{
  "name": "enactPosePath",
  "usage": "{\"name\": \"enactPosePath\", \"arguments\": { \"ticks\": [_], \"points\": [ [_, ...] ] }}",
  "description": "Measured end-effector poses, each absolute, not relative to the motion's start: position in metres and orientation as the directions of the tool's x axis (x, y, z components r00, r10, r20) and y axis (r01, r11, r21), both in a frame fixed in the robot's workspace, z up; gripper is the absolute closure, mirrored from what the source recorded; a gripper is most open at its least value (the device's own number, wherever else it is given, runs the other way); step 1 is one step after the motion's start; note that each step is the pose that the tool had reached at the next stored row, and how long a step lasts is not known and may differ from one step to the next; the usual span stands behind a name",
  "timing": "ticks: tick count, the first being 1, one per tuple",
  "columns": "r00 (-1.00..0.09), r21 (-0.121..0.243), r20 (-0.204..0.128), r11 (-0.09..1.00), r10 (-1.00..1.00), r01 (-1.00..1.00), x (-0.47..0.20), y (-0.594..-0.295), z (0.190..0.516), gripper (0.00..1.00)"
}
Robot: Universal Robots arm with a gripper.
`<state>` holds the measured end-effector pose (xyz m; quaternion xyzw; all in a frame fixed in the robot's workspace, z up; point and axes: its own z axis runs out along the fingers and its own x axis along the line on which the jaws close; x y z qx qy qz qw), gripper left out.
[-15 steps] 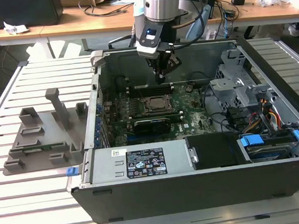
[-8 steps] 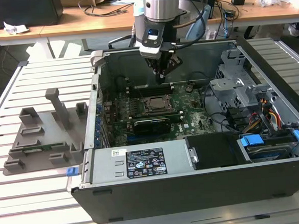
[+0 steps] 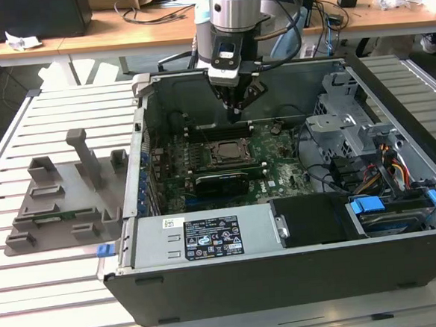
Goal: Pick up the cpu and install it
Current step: 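Install the first cpu locking lever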
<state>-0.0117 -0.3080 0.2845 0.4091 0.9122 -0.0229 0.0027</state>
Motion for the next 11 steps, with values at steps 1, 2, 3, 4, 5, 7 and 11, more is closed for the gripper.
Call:
{"name": "enactPosePath", "arguments": {
  "ticks": [1, 2, 3, 4, 5, 7, 11],
  "points": [
    [-0.674, -0.04, -0.024, 0.673, 0.739, 0.739, -0.0117, -0.3081, 0.2845, 0.89],
    [-0.683, -0.04, -0.024, 0.682, 0.73, 0.731, -0.0117, -0.308, 0.2845, 0.89],
    [-0.691, -0.04, -0.024, 0.69, 0.723, 0.723, -0.0117, -0.3081, 0.2845, 0.89],
    [-0.698, -0.04, -0.024, 0.697, 0.715, 0.716, -0.0117, -0.3081, 0.2845, 0.89],
    [-0.713, -0.04, -0.024, 0.712, 0.701, 0.701, -0.0117, -0.308, 0.2845, 0.89],
    [-0.734, -0.04, -0.024, 0.733, 0.678, 0.679, -0.0117, -0.308, 0.2845, 0.89],
    [-0.777, -0.04, -0.024, 0.776, 0.629, 0.629, -0.0117, -0.308, 0.2845, 0.89]
  ]
}}
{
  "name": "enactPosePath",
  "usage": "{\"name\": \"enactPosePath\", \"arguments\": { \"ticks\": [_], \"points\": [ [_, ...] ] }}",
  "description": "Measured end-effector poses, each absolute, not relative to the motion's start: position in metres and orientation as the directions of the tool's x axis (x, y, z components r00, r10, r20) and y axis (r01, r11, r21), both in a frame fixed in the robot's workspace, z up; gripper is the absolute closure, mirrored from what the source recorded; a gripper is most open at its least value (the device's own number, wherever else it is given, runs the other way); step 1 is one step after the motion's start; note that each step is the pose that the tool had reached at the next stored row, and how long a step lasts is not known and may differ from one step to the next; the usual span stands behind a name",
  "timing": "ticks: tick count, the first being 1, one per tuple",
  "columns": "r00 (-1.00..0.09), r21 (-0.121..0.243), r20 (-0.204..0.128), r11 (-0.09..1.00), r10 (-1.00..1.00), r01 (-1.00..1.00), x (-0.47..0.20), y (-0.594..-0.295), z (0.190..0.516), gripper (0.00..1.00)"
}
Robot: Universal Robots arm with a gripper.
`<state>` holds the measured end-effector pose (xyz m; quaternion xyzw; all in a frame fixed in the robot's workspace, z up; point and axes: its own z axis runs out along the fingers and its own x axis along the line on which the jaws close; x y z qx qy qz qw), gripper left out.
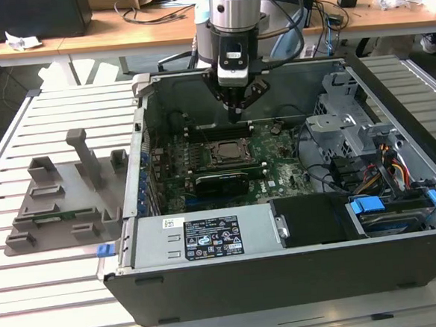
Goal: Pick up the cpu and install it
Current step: 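Install the first cpu locking lever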
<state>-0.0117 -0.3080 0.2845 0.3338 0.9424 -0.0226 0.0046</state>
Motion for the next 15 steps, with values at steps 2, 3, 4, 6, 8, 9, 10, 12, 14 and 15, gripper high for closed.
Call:
{"name": "enactPosePath", "arguments": {
  "ticks": [2, 3, 4, 6, 8, 9, 10, 12, 14, 15],
  "points": [
    [-0.794, -0.04, -0.024, 0.793, 0.607, 0.607, -0.0117, -0.308, 0.2845, 0.89],
    [-0.8, -0.04, -0.024, 0.799, 0.599, 0.6, -0.0117, -0.308, 0.2845, 0.89],
    [-0.81, -0.04, -0.024, 0.809, 0.586, 0.586, -0.0117, -0.308, 0.2845, 0.89],
    [-0.82, -0.04, -0.024, 0.819, 0.572, 0.572, -0.0117, -0.308, 0.2845, 0.89],
    [-0.83, -0.04, -0.024, 0.829, 0.558, 0.558, -0.0117, -0.308, 0.2845, 0.89],
    [-0.834, -0.04, -0.024, 0.833, 0.552, 0.552, -0.0117, -0.308, 0.2845, 0.89],
    [-0.837, -0.04, -0.024, 0.836, 0.546, 0.547, -0.0117, -0.308, 0.2845, 0.89],
    [-0.847, -0.04, -0.024, 0.846, 0.53, 0.531, -0.0117, -0.308, 0.2845, 0.89],
    [-0.856, -0.04, -0.024, 0.855, 0.516, 0.517, -0.0117, -0.308, 0.2845, 0.89],
    [-0.861, -0.04, -0.024, 0.861, 0.507, 0.508, -0.0117, -0.308, 0.2845, 0.89]
  ]
}}
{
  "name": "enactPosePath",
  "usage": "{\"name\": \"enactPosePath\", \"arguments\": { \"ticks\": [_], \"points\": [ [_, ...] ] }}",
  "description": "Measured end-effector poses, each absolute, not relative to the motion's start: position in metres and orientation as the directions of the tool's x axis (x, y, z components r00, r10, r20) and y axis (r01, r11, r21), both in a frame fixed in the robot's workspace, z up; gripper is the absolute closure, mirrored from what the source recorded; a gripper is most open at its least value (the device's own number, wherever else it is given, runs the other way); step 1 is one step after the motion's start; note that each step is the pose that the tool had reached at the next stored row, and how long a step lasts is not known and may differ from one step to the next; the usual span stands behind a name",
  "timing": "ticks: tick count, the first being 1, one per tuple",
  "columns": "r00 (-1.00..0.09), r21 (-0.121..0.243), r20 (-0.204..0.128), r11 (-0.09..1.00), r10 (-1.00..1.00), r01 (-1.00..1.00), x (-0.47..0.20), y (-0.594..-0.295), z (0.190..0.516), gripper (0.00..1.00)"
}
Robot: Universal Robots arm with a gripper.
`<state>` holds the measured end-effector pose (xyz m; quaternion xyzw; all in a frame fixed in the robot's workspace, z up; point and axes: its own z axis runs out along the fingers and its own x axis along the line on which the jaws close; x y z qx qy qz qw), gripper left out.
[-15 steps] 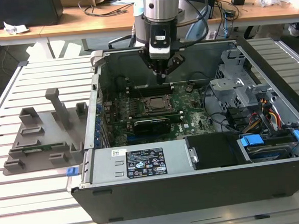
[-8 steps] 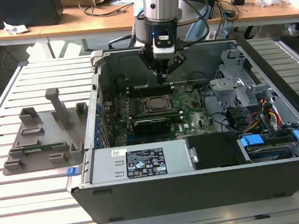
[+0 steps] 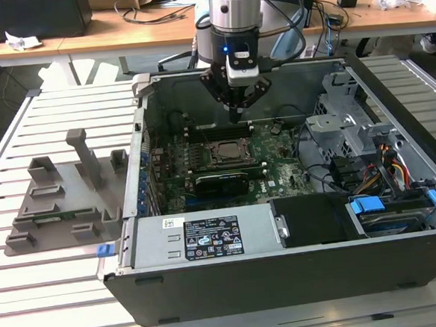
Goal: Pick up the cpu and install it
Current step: 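Install the first cpu locking lever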
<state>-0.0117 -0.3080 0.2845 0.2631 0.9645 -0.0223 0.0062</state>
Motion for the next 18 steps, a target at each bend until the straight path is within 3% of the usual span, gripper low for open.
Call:
{"name": "enactPosePath", "arguments": {
  "ticks": [18],
  "points": [
    [-0.938, -0.04, -0.024, 0.937, 0.346, 0.346, -0.0117, -0.308, 0.2845, 0.89]
  ]
}}
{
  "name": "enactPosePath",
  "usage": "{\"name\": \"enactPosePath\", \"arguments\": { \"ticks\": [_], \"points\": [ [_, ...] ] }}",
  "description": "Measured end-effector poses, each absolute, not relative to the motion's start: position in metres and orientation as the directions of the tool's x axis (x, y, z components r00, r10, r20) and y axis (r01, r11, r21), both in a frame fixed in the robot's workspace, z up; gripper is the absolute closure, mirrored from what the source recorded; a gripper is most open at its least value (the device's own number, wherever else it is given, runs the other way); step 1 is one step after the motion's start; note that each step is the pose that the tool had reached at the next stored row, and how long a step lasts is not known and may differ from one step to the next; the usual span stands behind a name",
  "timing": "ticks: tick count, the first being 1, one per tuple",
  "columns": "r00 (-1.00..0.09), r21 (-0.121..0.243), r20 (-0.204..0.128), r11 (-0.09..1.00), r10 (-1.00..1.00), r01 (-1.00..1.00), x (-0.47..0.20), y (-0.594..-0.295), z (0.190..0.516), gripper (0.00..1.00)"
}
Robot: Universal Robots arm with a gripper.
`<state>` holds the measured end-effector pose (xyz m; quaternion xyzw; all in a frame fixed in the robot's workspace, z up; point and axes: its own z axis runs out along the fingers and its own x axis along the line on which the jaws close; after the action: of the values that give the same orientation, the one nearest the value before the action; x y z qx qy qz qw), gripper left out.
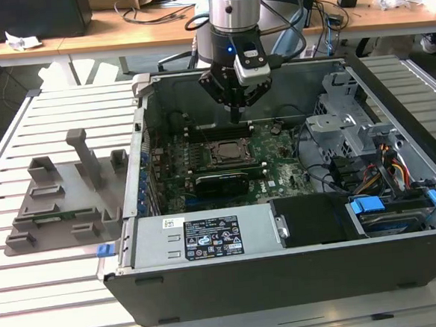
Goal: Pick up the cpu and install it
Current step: 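Install the first cpu locking lever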
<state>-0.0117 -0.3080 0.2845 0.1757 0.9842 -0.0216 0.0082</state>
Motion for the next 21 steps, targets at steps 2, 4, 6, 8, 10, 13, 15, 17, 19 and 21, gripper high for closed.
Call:
{"name": "enactPosePath", "arguments": {
  "ticks": [2, 4, 6, 8, 10, 13, 15, 17, 19, 21],
  "points": [
    [-0.944, -0.04, -0.024, 0.943, 0.33, 0.331, -0.0117, -0.308, 0.2845, 0.89],
    [-0.948, -0.04, -0.024, 0.947, 0.318, 0.319, -0.0117, -0.308, 0.2845, 0.89],
    [-0.956, -0.04, -0.024, 0.955, 0.292, 0.293, -0.0117, -0.308, 0.2845, 0.89],
    [-0.962, -0.04, -0.024, 0.961, 0.274, 0.275, -0.0117, -0.308, 0.2845, 0.89],
    [-0.965, -0.04, -0.024, 0.965, 0.26, 0.261, -0.0117, -0.308, 0.2845, 0.89],
    [-0.97, -0.04, -0.024, 0.969, 0.243, 0.244, -0.0117, -0.308, 0.2845, 0.89],
    [-0.973, -0.04, -0.024, 0.972, 0.229, 0.23, -0.0117, -0.308, 0.2845, 0.89],
    [-0.976, -0.04, -0.024, 0.976, 0.214, 0.215, -0.0117, -0.308, 0.2845, 0.89],
    [-0.979, -0.04, -0.024, 0.979, 0.2, 0.201, -0.0117, -0.308, 0.2845, 0.89],
    [-0.985, -0.04, -0.024, 0.984, 0.174, 0.175, -0.0117, -0.308, 0.2845, 0.89]
  ]
}}
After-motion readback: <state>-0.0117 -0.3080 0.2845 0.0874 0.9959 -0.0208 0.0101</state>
